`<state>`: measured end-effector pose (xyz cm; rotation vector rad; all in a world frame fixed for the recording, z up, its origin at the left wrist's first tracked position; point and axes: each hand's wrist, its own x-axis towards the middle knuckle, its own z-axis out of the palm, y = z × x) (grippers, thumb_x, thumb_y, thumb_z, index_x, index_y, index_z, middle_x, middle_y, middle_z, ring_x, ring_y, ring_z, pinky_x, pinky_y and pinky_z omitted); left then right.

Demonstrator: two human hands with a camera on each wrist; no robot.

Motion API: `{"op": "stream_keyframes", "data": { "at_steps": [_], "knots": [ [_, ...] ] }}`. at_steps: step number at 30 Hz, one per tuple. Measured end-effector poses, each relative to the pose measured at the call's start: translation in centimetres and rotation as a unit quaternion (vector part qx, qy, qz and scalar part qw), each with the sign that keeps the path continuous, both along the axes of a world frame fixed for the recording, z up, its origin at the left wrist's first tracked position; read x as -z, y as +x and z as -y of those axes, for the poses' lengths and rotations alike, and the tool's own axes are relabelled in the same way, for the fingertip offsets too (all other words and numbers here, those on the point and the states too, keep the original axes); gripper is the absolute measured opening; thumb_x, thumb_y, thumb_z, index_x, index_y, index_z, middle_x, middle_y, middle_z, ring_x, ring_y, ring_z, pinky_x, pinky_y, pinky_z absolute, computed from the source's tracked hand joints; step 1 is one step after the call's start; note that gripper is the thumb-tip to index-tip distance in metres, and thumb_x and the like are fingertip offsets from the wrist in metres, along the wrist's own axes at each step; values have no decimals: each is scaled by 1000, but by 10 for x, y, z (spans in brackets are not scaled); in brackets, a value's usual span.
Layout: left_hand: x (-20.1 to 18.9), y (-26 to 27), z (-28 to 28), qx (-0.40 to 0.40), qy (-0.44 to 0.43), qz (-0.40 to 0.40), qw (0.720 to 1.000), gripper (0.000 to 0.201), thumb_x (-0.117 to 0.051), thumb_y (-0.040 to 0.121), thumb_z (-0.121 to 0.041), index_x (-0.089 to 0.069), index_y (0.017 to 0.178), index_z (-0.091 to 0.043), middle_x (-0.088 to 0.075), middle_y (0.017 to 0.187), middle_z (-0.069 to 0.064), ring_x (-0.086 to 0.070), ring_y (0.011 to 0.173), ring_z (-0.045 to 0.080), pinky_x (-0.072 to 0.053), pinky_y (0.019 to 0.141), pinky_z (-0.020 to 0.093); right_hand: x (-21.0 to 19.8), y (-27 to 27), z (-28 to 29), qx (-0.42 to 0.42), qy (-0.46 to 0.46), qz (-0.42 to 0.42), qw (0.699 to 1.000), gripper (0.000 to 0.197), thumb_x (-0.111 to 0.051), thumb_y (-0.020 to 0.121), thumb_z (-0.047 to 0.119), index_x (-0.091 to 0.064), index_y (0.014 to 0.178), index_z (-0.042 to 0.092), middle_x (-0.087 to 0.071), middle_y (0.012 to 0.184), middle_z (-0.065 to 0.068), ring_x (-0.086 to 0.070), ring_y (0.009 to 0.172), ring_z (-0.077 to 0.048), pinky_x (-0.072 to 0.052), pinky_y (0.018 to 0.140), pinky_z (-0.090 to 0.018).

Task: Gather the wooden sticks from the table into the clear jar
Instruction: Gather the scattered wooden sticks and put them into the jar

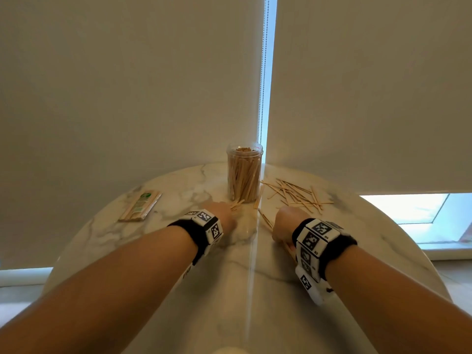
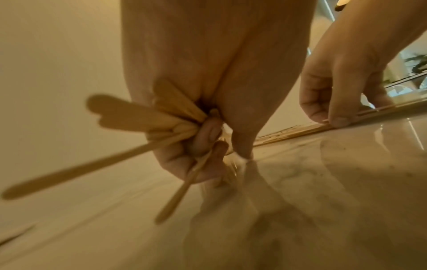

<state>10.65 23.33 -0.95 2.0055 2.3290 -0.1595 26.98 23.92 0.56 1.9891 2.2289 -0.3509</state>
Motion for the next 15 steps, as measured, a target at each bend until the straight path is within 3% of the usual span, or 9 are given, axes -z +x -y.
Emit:
{"op": "stream_keyframes", "data": {
  "at_steps": [2,5,8,11,12,15],
  "knots": [
    [-2,5,1,-2,-12,-8,1000,35,-52,102,-31,-57,127,-7,-62,127,11,-60,115,28,-46,87,31,0,1,4,-2,11,-1,1000,13,-60,94,20,-63,99,9,-52,74,-3,-57,79,-20,-49,69,-26],
    [-4,12,1,2,-18,-31,999,32,-43,106,-21,-55,132,-7,-58,135,12,-57,123,27,-45,97,31,2,4,8,-20,18,8,1000,24,-56,96,17,-63,116,5,-58,94,-6,-56,87,-20,-51,81,-27],
    [-3,18,8,28,-13,-59,998,29,-45,103,-17,-57,129,-8,-60,130,10,-60,118,25,-47,91,29,3,5,15,-22,25,0,999,25,-54,97,15,-61,119,5,-64,114,-9,-61,98,-22,-49,83,-25],
    [-2,21,15,42,-16,-68,997,23,-52,99,-18,-62,118,-9,-65,119,9,-64,107,25,-46,77,29,6,8,22,-45,39,2,998,23,-54,97,14,-62,117,6,-65,115,-9,-63,104,-23,-48,80,-26],
    [-3,22,18,44,-21,-75,996,23,-51,99,-18,-63,117,-8,-66,119,10,-64,107,25,-46,79,29,6,8,25,-52,46,6,998,22,-53,97,13,-62,117,6,-65,114,-9,-63,104,-23,-49,81,-27],
    [-1,19,29,44,-28,-72,996,33,-38,106,-19,-61,124,-4,-62,128,13,-60,118,28,-45,97,33,8,10,34,-63,61,14,996,20,-53,97,11,-63,114,7,-65,108,-8,-59,89,-22,-48,77,-27]
  ]
}}
